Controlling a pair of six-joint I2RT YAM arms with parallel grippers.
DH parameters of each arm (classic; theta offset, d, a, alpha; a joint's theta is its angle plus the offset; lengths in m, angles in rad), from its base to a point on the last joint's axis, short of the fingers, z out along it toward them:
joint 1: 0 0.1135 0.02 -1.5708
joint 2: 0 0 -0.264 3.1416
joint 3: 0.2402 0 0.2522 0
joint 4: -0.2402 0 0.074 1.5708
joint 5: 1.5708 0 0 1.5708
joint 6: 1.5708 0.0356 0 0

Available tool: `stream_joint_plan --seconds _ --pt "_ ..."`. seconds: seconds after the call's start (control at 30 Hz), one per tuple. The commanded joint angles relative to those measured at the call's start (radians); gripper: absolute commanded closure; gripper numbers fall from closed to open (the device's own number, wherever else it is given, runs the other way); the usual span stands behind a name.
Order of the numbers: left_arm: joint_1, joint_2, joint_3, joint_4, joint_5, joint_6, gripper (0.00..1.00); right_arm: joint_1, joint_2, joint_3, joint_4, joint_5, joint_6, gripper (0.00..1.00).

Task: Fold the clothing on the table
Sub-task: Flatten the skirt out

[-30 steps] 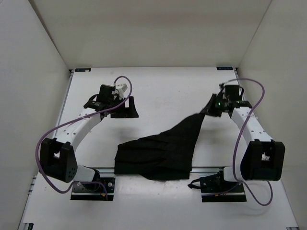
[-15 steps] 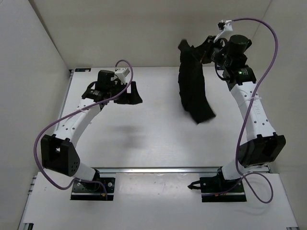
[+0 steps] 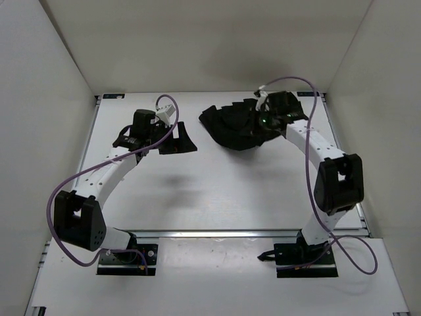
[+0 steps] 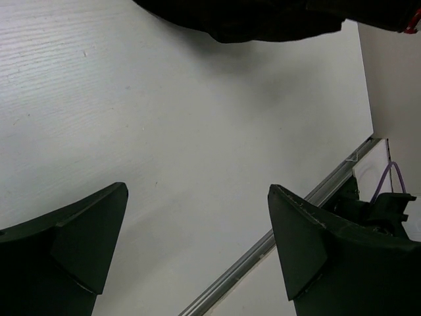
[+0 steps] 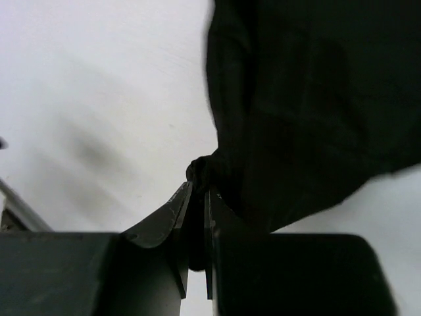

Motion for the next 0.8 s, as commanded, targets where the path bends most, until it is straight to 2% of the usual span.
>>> stream_joint_plan --seconds 0.0,0.1,0.13,0.27,0.3,0.37,0.5,0.63,0.77 --pt "0.006 -0.029 0.002 0.062 0.027 -0.03 0.02 0.097 0.04 0.323 0.008 -0.07 -0.051 1.0" --pt "0.032 -0.028 0.02 0.065 0.021 -0.03 0.02 0.134 0.132 0.589 -0.063 -0.103 -0.049 1.0" --pt "0.043 -0.038 0.031 0.073 0.013 -0.037 0.01 0.149 0.161 0.813 -0.098 -0.118 -0.069 1.0" --pt "0.086 -0.053 0.051 0.079 -0.01 -0.044 0.01 0.159 0.164 1.048 -0.128 -0.046 -0.104 1.0" --pt "0.091 -0.055 0.069 0.073 -0.012 -0.041 0.01 0.159 0.14 1.027 -0.116 -0.046 -0.1 1.0" --pt "0.101 -0.048 0.089 0.076 -0.012 -0.044 0.01 0.063 0.081 0.897 -0.079 -0.051 -0.084 1.0" --pt "0.048 -0.041 0.088 0.119 -0.013 -0.068 0.01 -0.071 -0.011 0.506 0.048 -0.021 -0.052 1.0" --pt "-0.001 -0.012 0.065 0.127 -0.041 -0.079 0.01 -0.113 -0.04 0.2 0.092 0.017 -0.052 1.0" --pt "-0.018 -0.002 0.031 0.116 -0.065 -0.088 0.01 -0.143 -0.057 0.015 0.083 0.107 -0.057 1.0"
